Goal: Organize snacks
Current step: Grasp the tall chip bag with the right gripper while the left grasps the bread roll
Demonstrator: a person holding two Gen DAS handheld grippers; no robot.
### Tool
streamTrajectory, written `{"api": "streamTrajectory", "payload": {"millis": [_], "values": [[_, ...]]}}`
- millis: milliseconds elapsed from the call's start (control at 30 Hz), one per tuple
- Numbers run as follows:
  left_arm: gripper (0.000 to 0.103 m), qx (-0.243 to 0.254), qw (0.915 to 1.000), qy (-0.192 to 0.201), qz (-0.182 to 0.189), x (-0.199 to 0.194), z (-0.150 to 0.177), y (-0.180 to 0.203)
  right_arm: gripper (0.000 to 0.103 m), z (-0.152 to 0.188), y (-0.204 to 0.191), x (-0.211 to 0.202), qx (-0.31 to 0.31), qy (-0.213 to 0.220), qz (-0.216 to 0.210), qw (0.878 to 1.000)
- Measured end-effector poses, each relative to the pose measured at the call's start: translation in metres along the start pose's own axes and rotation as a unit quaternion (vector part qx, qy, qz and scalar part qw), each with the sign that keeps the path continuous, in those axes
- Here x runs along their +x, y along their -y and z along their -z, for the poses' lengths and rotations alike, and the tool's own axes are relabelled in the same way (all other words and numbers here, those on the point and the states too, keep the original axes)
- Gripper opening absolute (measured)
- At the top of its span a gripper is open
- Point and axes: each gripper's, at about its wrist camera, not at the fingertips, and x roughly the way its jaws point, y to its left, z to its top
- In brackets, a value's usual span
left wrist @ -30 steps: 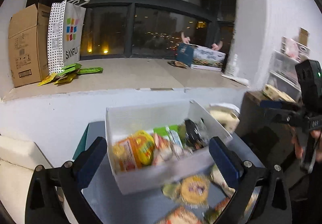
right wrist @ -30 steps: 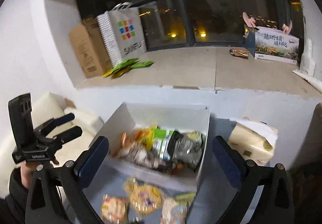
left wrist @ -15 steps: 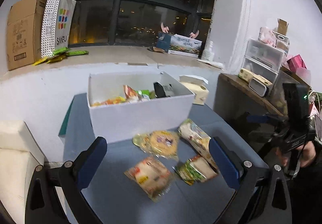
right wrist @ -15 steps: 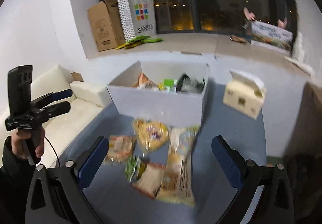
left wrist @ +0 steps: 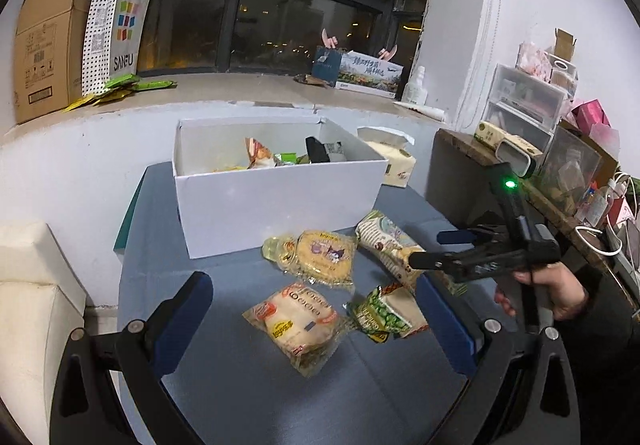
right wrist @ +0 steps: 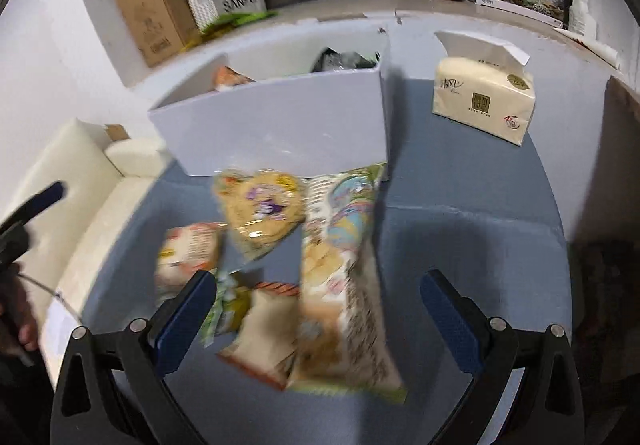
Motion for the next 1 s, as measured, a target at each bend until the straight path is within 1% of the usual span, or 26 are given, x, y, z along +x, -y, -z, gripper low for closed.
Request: {"api": "streamTrajectory", "payload": {"millis": [67,167,200,233,267,300,333,367,433,500,633,700,800,867,933,1000], "values": [[0.103,-0.002,1.0000,-0.001,0.001,0.000,0.002,0.000,0.103,-0.002,0.003,0.012,0.005,-0.009,0.001,1.000],[0.103,0.001,1.0000,-0.006,0.003,0.003,0.003,0.001,0.103,-0.003,0.006,0.030,0.006,-0.028,-0.017,0.999],[0.103,0.002,1.0000,-0.008,0.001,0.004,0.004,0.001,0.103,-0.003,0.007,0.035,0.007,-0.033,-0.013,0.999],[0.103,0.002,1.0000,-0.010,-0.001,0.005,0.005,0.001,0.093,-0.002,0.008,0.041,0.005,-0.041,-0.010,0.999],[0.103,0.002,0.9999,-0.011,0.000,0.006,0.005,0.002,0.080,-0.001,0.007,0.044,-0.003,-0.048,-0.007,0.999],[0.103,0.002,0.9999,-0.013,0.000,0.006,0.007,0.002,0.036,0.002,0.004,0.047,-0.020,-0.051,0.014,0.998],[0.103,0.003,0.9999,-0.015,-0.001,0.007,0.008,0.001,0.033,0.003,0.003,0.044,-0.032,-0.038,0.023,0.998],[0.103,0.004,0.9998,-0.017,-0.001,0.009,0.009,0.001,0.032,0.004,0.005,0.040,-0.031,-0.030,0.012,0.999],[0.103,0.007,0.9997,-0.025,0.000,0.013,0.010,0.000,0.031,0.005,0.013,0.028,0.002,-0.016,-0.024,1.000],[0.103,0.017,0.9991,-0.038,0.003,0.021,0.012,0.001,0.031,0.005,0.014,0.014,-0.004,-0.001,-0.014,1.000],[0.103,0.060,0.9955,-0.072,0.013,0.046,0.021,0.005,0.031,0.004,0.021,-0.014,0.016,0.022,-0.043,0.999],[0.103,0.083,0.9921,-0.093,0.020,0.062,0.027,0.005,0.031,0.006,0.020,-0.028,0.013,0.034,-0.047,0.998],[0.103,0.118,0.9844,-0.128,0.023,0.090,0.033,0.002,0.031,0.013,0.013,-0.048,0.010,0.048,-0.058,0.997],[0.103,0.125,0.9806,-0.147,0.036,0.103,0.035,-0.004,0.031,0.020,0.008,-0.060,0.004,0.057,-0.063,0.996],[0.103,0.120,0.9777,-0.162,0.058,0.118,0.033,-0.012,0.031,0.023,0.005,-0.067,0.002,0.062,-0.069,0.996],[0.103,0.118,0.9758,-0.172,0.064,0.129,0.032,-0.016,0.031,0.030,0.001,-0.073,0.000,0.065,-0.074,0.995]]}}
